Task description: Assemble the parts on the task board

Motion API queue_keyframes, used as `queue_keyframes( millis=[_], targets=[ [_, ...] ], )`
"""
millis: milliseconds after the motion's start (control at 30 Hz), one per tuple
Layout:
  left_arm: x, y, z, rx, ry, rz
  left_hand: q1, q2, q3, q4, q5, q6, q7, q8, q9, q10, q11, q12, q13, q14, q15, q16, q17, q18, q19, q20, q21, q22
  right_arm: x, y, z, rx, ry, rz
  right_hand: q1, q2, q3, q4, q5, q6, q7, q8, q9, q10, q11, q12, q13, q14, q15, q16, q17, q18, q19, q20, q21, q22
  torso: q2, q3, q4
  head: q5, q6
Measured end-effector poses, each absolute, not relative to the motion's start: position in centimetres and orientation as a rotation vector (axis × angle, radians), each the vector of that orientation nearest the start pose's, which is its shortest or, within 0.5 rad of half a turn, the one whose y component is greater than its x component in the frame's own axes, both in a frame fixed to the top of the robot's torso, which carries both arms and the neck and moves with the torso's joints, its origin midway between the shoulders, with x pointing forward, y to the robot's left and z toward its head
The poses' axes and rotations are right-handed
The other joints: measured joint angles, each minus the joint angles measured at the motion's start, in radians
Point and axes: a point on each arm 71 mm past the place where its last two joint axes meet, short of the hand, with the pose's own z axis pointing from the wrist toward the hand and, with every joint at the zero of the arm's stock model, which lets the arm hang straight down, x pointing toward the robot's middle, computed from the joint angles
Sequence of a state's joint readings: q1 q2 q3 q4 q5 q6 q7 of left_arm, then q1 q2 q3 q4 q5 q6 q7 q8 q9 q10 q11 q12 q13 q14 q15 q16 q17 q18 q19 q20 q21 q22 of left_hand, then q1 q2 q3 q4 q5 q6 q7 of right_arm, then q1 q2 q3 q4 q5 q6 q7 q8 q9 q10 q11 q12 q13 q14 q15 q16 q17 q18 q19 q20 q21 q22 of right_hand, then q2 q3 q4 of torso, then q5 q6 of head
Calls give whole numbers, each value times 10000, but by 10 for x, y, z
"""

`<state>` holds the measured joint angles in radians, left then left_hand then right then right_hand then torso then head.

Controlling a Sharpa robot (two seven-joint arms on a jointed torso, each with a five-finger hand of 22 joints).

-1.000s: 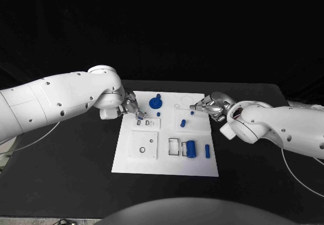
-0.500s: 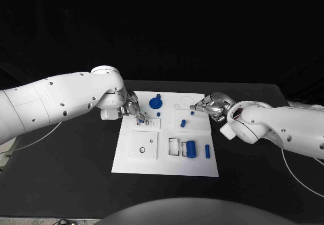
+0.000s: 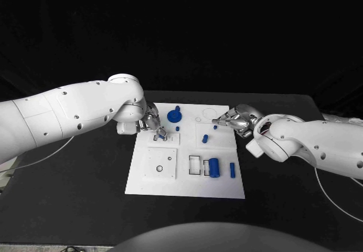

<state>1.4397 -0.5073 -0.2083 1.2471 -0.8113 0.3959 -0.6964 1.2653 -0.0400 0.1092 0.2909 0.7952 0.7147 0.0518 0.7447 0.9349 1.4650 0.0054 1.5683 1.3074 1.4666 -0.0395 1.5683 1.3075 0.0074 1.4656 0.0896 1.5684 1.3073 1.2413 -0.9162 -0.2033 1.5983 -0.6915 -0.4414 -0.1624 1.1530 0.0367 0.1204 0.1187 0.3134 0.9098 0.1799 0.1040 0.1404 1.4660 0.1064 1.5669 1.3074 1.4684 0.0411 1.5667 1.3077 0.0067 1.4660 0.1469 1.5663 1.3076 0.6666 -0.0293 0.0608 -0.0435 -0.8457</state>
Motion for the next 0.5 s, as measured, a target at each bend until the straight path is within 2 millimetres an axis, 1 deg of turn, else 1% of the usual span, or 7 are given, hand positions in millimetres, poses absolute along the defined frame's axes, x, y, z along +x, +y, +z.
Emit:
queue_keyframes(
  millis=[133, 500],
  targets=[
    [525, 133, -189, -560, 25863, -2333, 0, 0, 0, 0, 42, 0, 0, -42, 0, 36, -36, 0, 0, -36, -35, 0, 0, 0, 0, 0, 0, 0, 458, -235, -231, 6841, 18975, 7905, 0, 0, 0, 0, 0, 0, 0, 0, 0, 0, 0, 0, 0, 0, 0, 0, 0, 0, 0, 0, 0, 0, 0, 0, 1, -6, 4],
    [526, 134, -189, -529, 25923, -2267, 0, 0, 29, -30, 42, -1, 1, -57, -1, 36, -36, 0, 0, -35, -35, 0, -1, -1, 0, 0, 0, 0, 457, -234, -231, 6840, 18979, 7915, 0, 0, 0, 0, 0, 0, 0, 0, 0, 0, 0, 0, 0, 0, 0, 0, -1, 0, 0, 0, 0, -2, 0, -2, 5, -10, -4]
  ],
)
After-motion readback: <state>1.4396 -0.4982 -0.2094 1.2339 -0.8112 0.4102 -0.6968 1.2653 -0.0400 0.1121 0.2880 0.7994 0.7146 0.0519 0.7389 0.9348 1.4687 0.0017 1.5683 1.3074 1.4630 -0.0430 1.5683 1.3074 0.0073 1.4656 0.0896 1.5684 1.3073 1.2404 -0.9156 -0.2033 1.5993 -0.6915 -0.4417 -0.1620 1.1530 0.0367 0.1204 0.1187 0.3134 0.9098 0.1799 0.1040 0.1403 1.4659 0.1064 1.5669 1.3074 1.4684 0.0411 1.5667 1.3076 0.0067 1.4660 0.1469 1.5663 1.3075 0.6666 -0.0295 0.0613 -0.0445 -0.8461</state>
